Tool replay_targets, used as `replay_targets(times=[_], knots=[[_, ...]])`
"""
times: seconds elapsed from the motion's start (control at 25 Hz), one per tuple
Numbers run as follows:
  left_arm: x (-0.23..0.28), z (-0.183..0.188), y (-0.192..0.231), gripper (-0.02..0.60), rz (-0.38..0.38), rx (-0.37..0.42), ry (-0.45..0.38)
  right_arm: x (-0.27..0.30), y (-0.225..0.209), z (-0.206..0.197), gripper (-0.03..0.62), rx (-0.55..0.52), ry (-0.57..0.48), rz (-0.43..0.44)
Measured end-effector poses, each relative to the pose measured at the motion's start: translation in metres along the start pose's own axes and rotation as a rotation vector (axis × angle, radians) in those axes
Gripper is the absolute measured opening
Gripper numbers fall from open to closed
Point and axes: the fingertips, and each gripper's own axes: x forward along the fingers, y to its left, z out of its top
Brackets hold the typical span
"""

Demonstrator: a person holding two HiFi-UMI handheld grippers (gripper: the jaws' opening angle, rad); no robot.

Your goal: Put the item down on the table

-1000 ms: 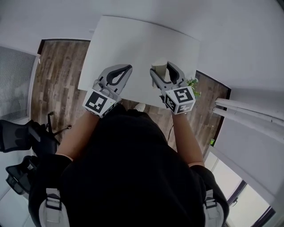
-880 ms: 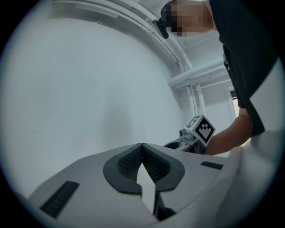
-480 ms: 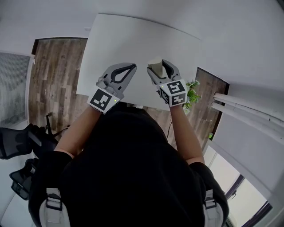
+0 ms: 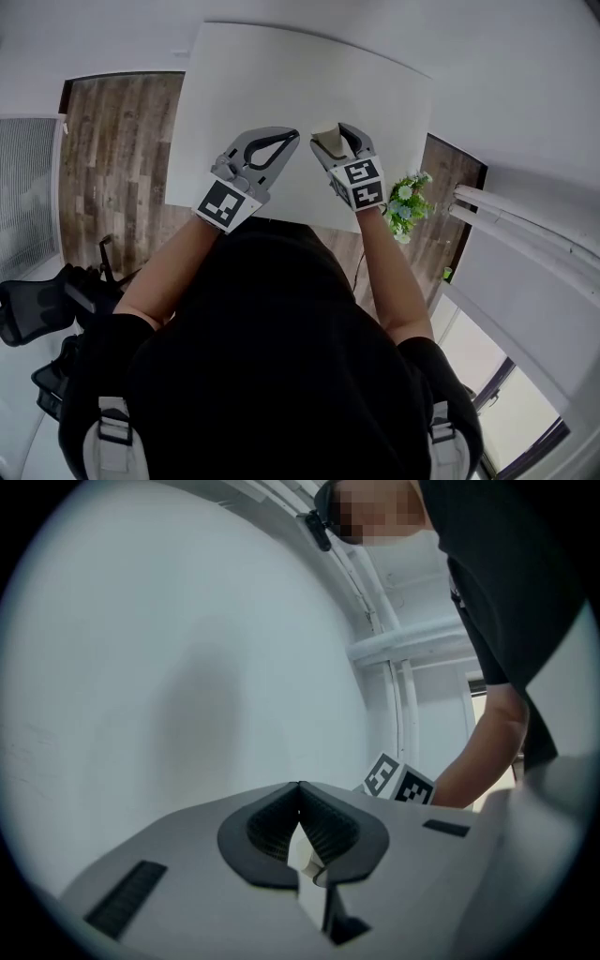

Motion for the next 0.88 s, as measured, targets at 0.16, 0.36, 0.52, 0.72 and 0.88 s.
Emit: replay_targets(times=[0.16, 0.36, 0.52, 0.72, 0.88], knots=[[0.004, -0.012, 0.013, -0.006, -0.009, 0.013, 0.010, 0.027, -0.004, -0.015, 0.279, -0.038, 0.068, 0.003], [0.007, -0.025, 0.025, -0.006, -0.009, 0.010, 0.029, 0.050, -0.005, -0.026, 0.279, -0.097, 0.141, 0.009], [0.009, -0.034, 0.035, -0.006, -0.015, 0.002, 0.033, 0.070, -0.006, -0.029, 0.279, -0.145, 0.193, 0.019], [0.013, -0.048, 0.045, -0.006, -0.027, -0.002, 0.044, 0.096, -0.008, -0.041, 0.279, -0.144, 0.247, 0.035], [0.019, -0.059, 0.051, -0.006, -0.025, -0.004, 0.051, 0.109, -0.011, -0.051, 0.279, -0.152, 0.288, 0.044]])
